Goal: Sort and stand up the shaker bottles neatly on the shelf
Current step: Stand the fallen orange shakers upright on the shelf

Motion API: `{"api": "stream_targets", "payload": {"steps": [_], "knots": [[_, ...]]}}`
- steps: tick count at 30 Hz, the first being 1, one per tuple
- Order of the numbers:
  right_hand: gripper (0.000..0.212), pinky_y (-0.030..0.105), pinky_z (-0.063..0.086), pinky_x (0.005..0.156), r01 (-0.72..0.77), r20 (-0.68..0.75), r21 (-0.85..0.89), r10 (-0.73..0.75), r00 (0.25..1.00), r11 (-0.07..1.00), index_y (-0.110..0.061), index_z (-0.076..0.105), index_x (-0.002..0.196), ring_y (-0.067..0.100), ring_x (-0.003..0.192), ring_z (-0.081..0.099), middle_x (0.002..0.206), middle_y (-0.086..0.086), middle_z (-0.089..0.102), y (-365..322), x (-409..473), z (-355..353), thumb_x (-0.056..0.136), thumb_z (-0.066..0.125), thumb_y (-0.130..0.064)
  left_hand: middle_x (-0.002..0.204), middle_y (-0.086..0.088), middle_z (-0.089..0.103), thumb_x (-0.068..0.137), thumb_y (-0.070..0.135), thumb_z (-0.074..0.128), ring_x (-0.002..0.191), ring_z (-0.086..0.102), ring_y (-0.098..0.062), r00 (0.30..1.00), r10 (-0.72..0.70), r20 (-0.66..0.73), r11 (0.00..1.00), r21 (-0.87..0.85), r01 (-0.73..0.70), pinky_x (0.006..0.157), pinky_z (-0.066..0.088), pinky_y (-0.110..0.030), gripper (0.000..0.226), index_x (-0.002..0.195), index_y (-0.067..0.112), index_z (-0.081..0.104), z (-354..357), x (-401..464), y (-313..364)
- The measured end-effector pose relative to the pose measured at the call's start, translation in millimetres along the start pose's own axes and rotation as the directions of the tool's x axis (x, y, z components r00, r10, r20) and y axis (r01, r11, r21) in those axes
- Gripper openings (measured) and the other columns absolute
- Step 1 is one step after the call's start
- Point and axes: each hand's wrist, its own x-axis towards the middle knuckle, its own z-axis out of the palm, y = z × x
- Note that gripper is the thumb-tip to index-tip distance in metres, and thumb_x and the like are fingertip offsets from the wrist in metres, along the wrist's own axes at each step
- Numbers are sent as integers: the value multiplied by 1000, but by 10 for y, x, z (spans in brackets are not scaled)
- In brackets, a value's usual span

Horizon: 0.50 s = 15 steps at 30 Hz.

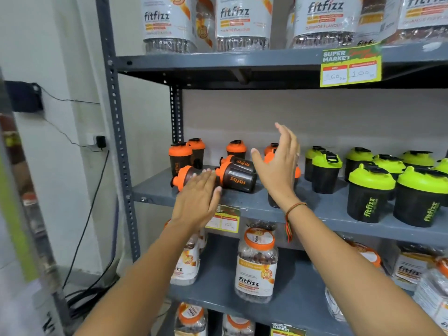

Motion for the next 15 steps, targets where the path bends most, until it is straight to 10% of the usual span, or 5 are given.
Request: {"api": "stream_targets", "payload": {"steps": [15], "knots": [[41, 32, 39, 97, -150, 180, -26, 152, 972, 988, -20, 59, 124, 25, 122, 51, 130, 5, 55, 69, 440, 1259, 84, 67, -25, 155, -15, 25, 101, 39, 21, 143, 20, -25, 965, -166, 205, 982, 128, 142, 115, 5, -32, 60, 149, 5, 21, 364, 35, -1722]]}}
